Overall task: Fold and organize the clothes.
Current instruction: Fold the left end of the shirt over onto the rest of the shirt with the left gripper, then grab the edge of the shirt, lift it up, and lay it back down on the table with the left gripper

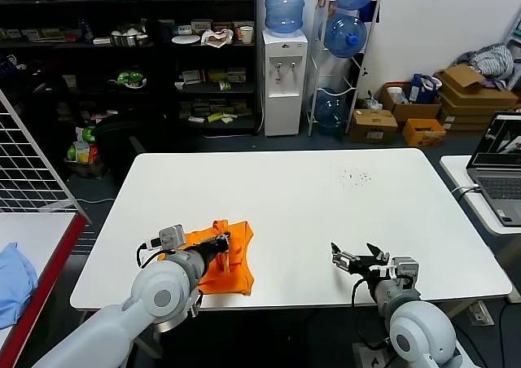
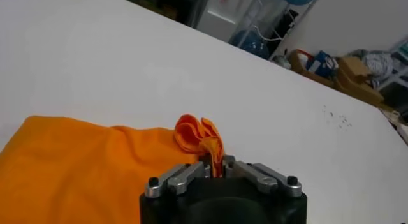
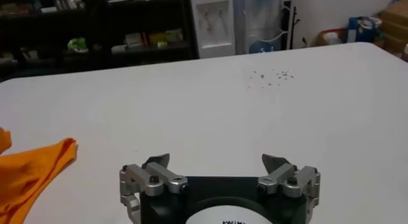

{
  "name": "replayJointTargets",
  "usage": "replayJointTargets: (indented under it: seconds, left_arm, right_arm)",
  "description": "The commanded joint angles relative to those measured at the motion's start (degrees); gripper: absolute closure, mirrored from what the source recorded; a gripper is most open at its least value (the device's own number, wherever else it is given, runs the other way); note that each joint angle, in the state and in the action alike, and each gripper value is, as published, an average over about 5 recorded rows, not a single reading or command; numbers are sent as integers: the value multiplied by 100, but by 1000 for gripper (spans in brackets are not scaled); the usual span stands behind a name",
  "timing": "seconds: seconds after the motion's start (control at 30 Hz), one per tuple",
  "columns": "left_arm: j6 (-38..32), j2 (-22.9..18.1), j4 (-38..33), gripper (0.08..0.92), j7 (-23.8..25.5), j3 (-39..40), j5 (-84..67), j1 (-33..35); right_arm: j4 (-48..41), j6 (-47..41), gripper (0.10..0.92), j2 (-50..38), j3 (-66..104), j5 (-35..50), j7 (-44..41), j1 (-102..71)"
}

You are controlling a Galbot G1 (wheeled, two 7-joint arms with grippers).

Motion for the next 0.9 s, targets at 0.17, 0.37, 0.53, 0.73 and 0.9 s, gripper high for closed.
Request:
replayJointTargets:
  seconds: [0.17,0.37,0.53,0.73,0.9]
  left_arm:
    - [60,140,13,639,75,-182,-9,73]
    - [196,1113,-2,466,724,-1229,81,822]
    - [194,2286,300,318,2223,-2118,592,1958]
    - [236,2839,656,149,3016,-2424,624,2436]
    - [369,2700,690,84,3108,-2198,627,2318]
  right_arm:
    - [-45,7,104,-3,-33,4,-7,48]
    - [-68,25,104,-26,-40,20,-41,65]
    - [-91,47,104,-14,-50,19,-72,76]
    - [-106,57,104,-3,-52,18,-82,87]
    - [-79,58,104,-4,-17,16,-78,46]
